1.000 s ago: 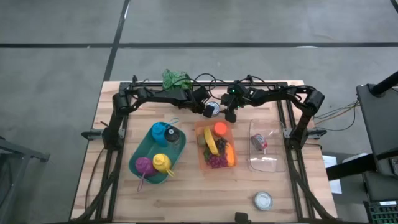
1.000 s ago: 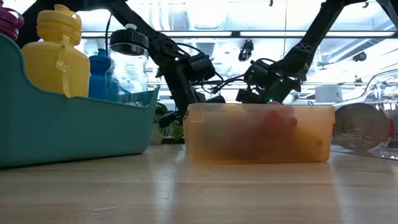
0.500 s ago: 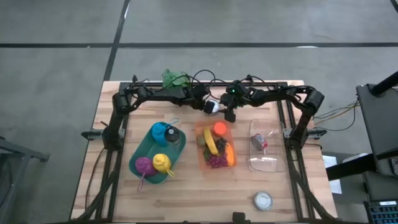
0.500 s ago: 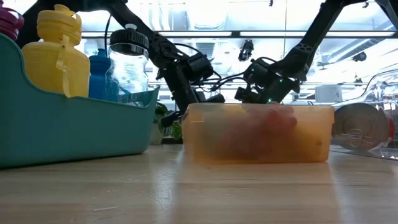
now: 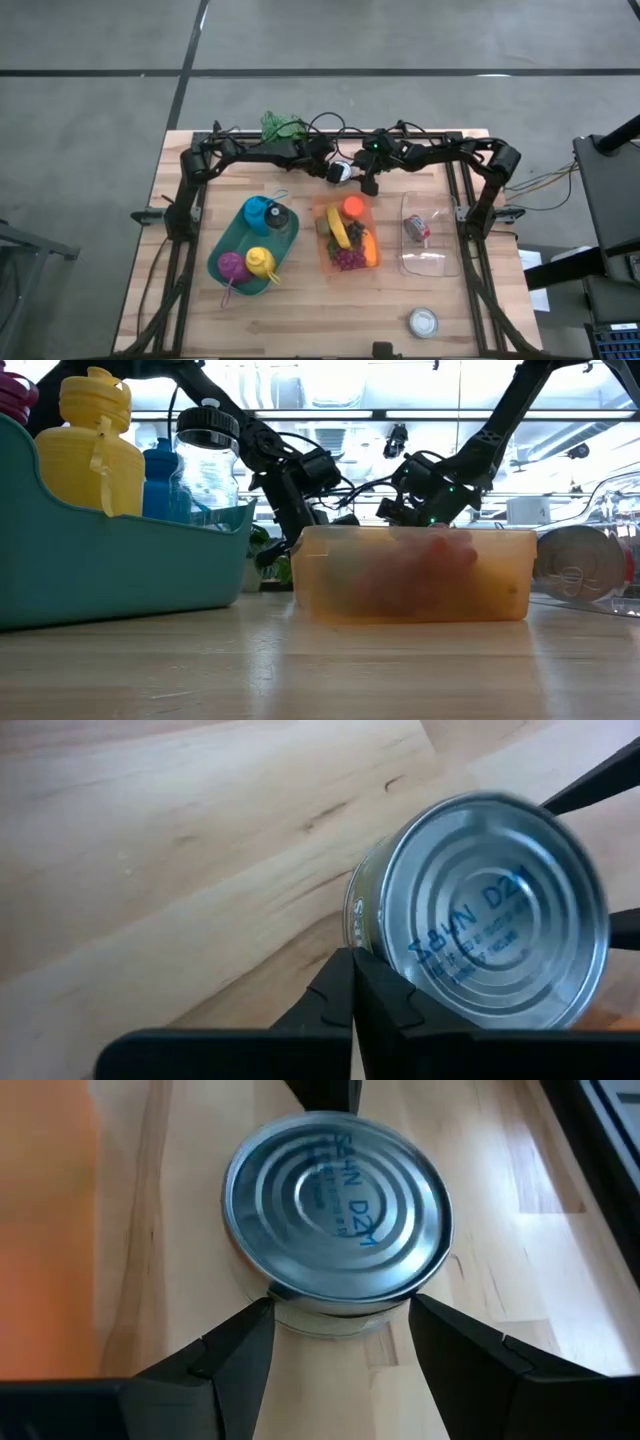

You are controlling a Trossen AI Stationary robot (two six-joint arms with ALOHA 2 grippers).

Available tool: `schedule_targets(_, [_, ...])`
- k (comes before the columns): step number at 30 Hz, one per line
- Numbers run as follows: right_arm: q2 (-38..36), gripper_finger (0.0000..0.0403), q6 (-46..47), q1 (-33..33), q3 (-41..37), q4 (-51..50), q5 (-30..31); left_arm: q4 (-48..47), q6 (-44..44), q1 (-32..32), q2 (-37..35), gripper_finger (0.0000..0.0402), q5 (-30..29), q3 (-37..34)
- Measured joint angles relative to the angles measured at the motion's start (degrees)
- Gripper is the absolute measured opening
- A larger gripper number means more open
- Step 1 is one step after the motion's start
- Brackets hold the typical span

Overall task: Pick & Place Food Item
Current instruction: Put the top green tuna can into the transparent bin

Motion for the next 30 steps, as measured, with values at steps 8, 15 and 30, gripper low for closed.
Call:
schedule_targets(8, [-1.7, 0.0226, 0.2, 0.8, 0.0, 1.0, -0.4, 0.7, -0.3, 0.0, 0.0, 0.0002, 2.5, -2.3])
schedule_targets(15, [-3.0, 0.0226, 0.3, 2.2, 0.4, 2.5, 0.1, 1.5, -0.5, -0.1, 0.1, 0.0002, 3.7, -2.4])
schedule_targets(30, [-1.3, 0.0226, 2.3, 3.5, 6.7, -1.2, -1.4, 5.0, -0.2, -0.2, 0.0, 0.0002, 5.1, -2.2])
